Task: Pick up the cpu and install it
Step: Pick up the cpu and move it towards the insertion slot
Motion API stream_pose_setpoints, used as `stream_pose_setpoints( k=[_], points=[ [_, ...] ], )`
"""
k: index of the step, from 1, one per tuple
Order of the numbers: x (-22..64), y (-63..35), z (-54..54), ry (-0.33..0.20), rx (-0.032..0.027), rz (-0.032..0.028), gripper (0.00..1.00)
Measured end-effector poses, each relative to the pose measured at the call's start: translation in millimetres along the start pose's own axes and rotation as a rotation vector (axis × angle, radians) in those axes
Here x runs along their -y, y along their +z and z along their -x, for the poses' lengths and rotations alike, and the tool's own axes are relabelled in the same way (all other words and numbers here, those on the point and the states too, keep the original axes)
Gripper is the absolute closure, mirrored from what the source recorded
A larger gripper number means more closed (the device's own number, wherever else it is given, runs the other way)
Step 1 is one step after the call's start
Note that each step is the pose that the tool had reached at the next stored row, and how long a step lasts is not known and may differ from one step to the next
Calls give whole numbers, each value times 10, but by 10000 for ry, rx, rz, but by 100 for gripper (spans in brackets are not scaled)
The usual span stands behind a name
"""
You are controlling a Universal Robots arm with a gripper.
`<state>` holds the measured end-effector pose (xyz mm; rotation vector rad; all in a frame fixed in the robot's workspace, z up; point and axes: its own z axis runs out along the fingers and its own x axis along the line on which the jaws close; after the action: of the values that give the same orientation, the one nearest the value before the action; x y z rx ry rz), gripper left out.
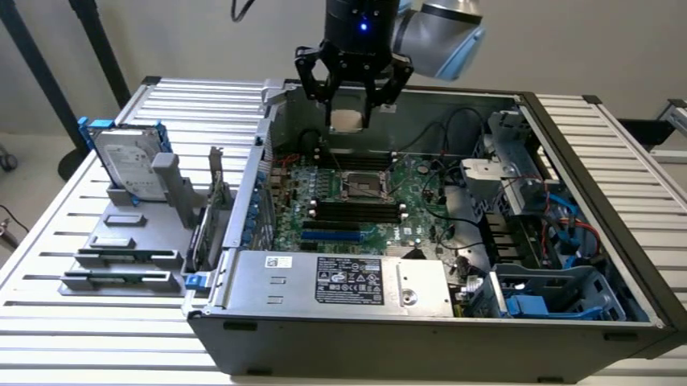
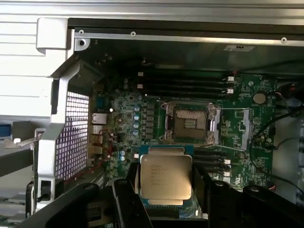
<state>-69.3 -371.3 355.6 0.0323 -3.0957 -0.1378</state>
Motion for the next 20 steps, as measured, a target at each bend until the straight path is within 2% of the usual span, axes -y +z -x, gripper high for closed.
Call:
stream_pose_setpoints(
  k=[10, 17, 20],
  points=[
    [-59, 183, 98, 2, 1, 0, 45],
    [-144, 316, 147, 0, 0, -1, 45],
    [-183, 372, 209, 1, 0, -1, 45]
  ],
)
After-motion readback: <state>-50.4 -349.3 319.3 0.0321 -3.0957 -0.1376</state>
